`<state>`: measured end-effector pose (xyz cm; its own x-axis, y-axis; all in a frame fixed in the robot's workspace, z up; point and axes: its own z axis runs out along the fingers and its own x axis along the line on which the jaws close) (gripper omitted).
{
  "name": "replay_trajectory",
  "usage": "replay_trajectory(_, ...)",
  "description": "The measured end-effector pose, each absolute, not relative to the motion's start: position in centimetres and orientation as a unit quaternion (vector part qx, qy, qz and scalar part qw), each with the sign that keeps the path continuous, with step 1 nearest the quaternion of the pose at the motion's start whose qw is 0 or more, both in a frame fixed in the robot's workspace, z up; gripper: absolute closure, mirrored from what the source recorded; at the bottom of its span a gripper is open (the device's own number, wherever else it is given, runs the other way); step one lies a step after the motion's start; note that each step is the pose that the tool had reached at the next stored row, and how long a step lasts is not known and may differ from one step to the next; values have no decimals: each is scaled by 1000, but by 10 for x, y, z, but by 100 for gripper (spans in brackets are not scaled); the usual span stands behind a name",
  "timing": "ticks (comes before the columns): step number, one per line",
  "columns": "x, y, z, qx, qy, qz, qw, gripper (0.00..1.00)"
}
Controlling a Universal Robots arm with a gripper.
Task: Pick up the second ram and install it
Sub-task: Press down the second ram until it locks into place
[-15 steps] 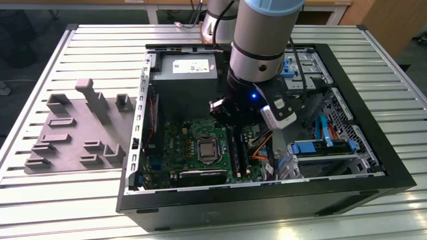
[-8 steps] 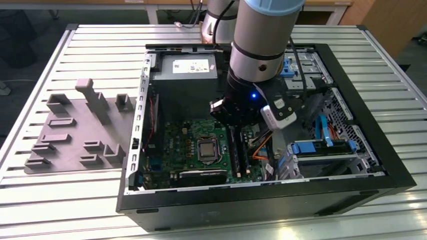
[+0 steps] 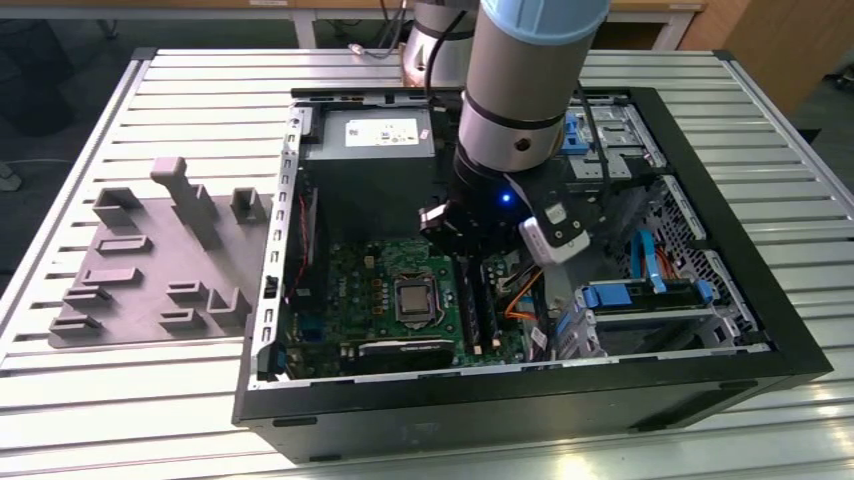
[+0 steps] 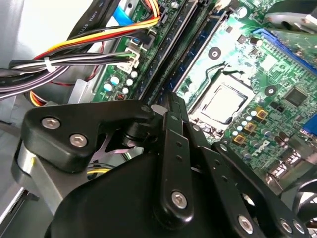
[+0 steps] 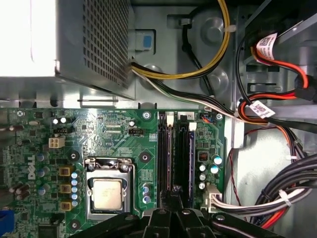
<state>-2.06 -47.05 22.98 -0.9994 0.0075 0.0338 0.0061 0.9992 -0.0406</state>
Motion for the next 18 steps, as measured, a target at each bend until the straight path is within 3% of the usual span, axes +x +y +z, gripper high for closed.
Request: replay_trajectory(18,-21,-471,216,-3,-1000,20,17,89)
